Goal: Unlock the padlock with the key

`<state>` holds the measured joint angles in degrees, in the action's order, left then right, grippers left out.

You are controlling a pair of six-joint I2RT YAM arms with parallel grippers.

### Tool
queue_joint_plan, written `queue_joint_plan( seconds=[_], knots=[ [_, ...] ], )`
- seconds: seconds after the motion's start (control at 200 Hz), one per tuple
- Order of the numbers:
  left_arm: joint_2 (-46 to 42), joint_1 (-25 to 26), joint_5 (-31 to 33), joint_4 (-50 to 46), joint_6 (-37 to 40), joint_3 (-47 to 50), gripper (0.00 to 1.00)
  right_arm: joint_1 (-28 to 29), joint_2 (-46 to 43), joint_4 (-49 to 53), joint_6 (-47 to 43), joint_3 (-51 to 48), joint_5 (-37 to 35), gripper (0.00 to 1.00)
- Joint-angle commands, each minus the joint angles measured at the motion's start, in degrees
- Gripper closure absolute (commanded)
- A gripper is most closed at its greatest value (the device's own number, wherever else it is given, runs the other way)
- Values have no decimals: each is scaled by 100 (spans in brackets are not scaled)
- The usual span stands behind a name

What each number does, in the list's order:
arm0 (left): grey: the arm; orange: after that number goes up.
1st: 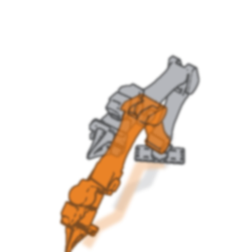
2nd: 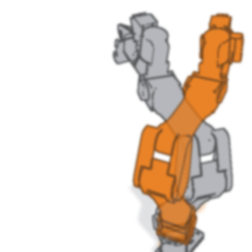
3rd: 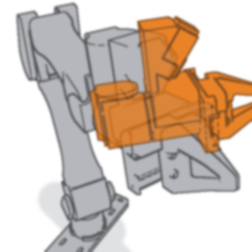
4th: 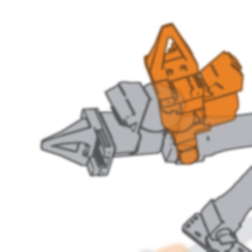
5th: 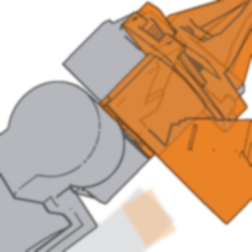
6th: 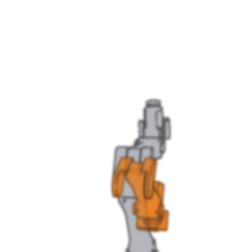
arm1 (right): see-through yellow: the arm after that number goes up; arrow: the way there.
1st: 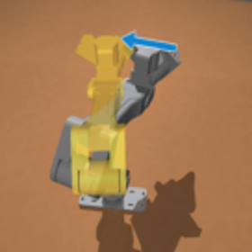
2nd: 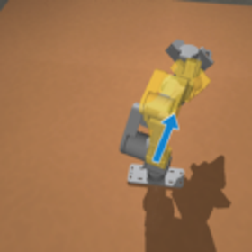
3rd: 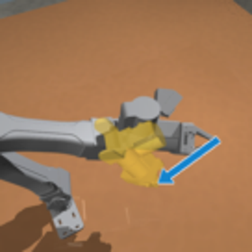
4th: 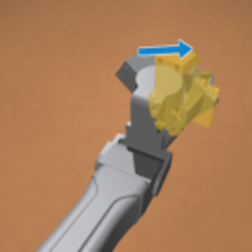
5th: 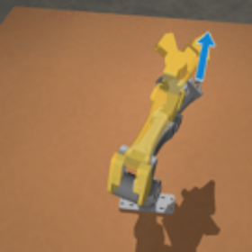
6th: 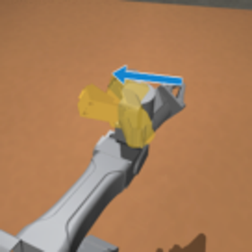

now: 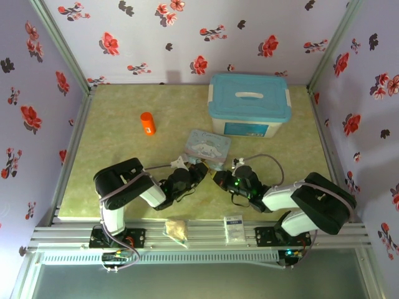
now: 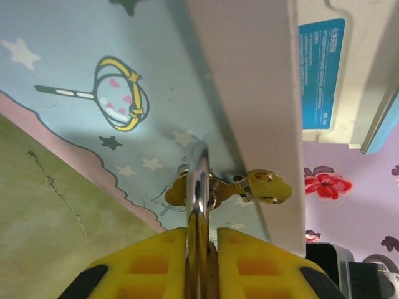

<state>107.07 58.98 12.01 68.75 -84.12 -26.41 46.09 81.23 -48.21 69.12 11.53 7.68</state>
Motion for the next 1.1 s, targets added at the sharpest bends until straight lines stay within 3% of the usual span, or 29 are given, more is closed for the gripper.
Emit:
queue_joint_plan(
  seconds=[0.0,0.5,0.665,0.845,0.985,1.095],
  knots=[
    [-229,146,-1140,596,101,-6,100,49,-10,-995,178,-204,41,100],
    [-169,16,-1106,609,67,-126,100,42,-1108,198,-17,-543,-161,100],
    [-102,197,-1130,604,-65,-216,100,102,-743,-244,-168,-246,-132,100],
    [84,401,-1139,604,-184,-355,100,386,-759,-235,-513,108,-562,100],
    [186,524,-1248,621,-176,-495,100,224,-446,-634,-157,329,-198,100],
    [42,577,-1272,640,-33,-424,100,-261,207,-1538,495,278,395,100]
  ],
)
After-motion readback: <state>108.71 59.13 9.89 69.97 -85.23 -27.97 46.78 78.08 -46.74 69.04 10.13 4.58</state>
